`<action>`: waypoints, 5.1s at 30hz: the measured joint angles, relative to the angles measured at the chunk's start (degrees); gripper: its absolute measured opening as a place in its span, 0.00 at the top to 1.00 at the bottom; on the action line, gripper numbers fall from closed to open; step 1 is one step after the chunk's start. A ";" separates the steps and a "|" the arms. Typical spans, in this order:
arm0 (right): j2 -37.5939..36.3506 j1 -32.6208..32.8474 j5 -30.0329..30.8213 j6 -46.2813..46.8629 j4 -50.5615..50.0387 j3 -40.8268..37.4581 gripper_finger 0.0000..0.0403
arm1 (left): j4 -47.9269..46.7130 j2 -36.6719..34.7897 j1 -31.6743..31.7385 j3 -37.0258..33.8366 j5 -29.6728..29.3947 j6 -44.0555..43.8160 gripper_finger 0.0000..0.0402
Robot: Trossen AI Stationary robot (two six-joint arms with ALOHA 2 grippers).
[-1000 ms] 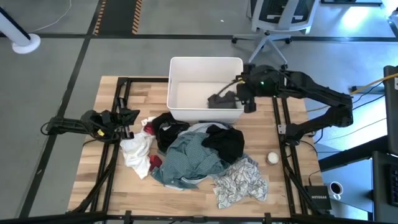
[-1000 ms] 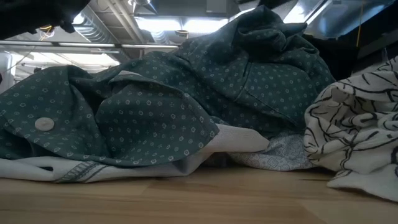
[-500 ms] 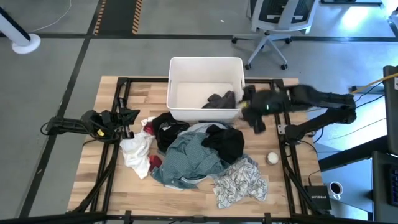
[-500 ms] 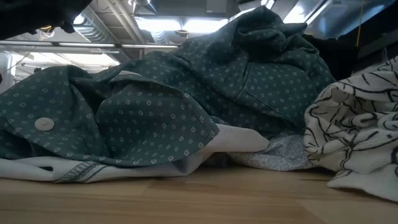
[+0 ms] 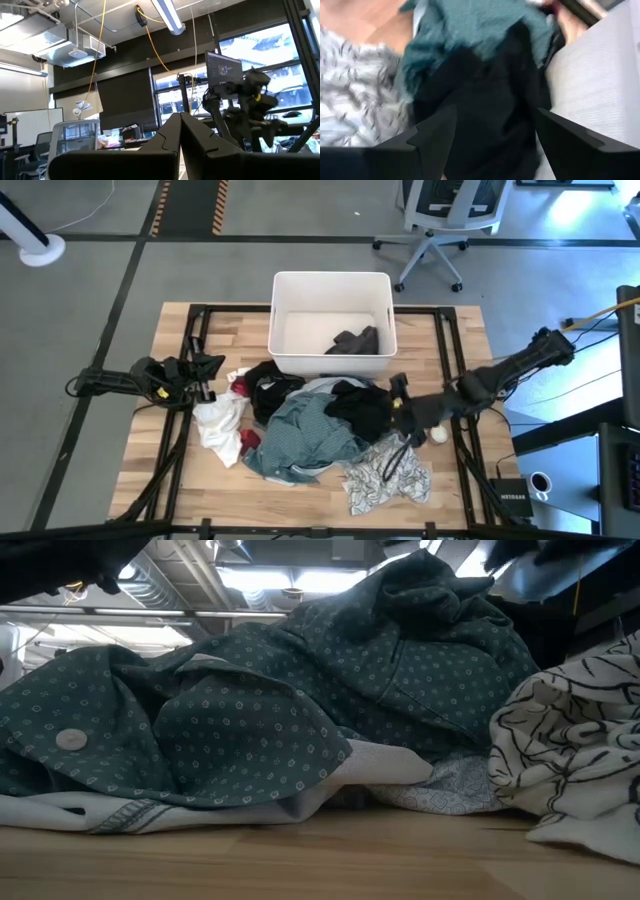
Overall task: Sort clothes
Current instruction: Put the right black boxer into the white bin, then put the white pattern shirt into the white bin
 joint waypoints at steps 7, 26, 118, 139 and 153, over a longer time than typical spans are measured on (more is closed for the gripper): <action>3.65 2.00 6.02 1.30 4.91 -4.01 0.29 | -0.23 0.00 0.00 0.00 -0.49 -0.02 1.00; 9.16 -2.05 6.25 -2.15 10.40 -4.06 0.29 | -1.15 -0.01 0.00 0.00 -0.49 0.77 1.00; -2.96 -45.73 -1.52 -25.24 61.10 -16.47 0.63 | 1.78 0.00 0.00 0.00 -1.54 4.80 1.00; -9.56 -27.35 -0.69 -27.96 29.88 -8.80 0.43 | 1.51 -0.02 0.00 0.00 -1.54 3.80 1.00; -7.51 -2.82 -2.01 -6.93 9.17 -1.02 0.37 | 1.47 0.00 0.00 0.00 -1.58 4.75 1.00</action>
